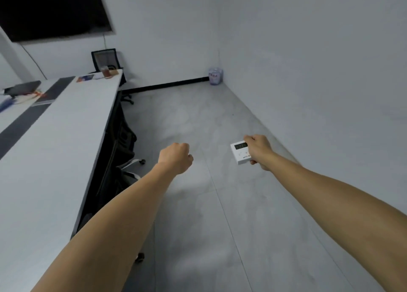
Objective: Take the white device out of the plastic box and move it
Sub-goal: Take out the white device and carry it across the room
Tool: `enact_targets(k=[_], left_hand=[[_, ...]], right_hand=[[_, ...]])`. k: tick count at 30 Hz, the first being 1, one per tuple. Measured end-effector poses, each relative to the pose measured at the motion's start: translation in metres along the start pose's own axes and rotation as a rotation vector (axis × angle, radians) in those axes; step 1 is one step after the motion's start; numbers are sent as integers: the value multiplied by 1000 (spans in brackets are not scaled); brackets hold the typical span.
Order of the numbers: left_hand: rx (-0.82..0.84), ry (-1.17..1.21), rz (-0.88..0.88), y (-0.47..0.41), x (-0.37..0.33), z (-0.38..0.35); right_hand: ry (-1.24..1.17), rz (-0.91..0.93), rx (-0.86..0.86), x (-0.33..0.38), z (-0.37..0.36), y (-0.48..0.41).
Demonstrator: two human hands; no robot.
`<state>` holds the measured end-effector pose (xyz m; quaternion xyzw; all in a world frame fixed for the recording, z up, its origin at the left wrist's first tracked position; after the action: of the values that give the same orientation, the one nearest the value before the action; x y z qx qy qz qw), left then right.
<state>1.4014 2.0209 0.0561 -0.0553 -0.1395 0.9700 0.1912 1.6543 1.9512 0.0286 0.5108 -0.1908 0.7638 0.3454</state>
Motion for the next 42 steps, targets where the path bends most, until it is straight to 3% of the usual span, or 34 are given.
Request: enact_targets(k=[11, 23, 34, 42], left_hand=[[-17, -28, 195, -212, 93, -51], [-15, -29, 186, -508, 243, -115], [33, -54, 173, -757, 321, -206], [22, -25, 262, -938, 386, -253]], right_hand=[[17, 9, 150, 90, -176, -218], [34, -30, 131, 196, -399, -436], [29, 8, 183, 281, -575, -633], [66, 54, 228, 354, -710, -797]])
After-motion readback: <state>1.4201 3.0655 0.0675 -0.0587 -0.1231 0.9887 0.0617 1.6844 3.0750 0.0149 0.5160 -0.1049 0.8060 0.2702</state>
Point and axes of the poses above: each hand's wrist, its own y-axis away from the middle knuckle, its own z-axis out of the back of the hand, x = y × z, the point moved 7 cm from there along -y, towards the middle knuckle, and after that the axes turned 15 degrees about -x, right-handed, at the moved point
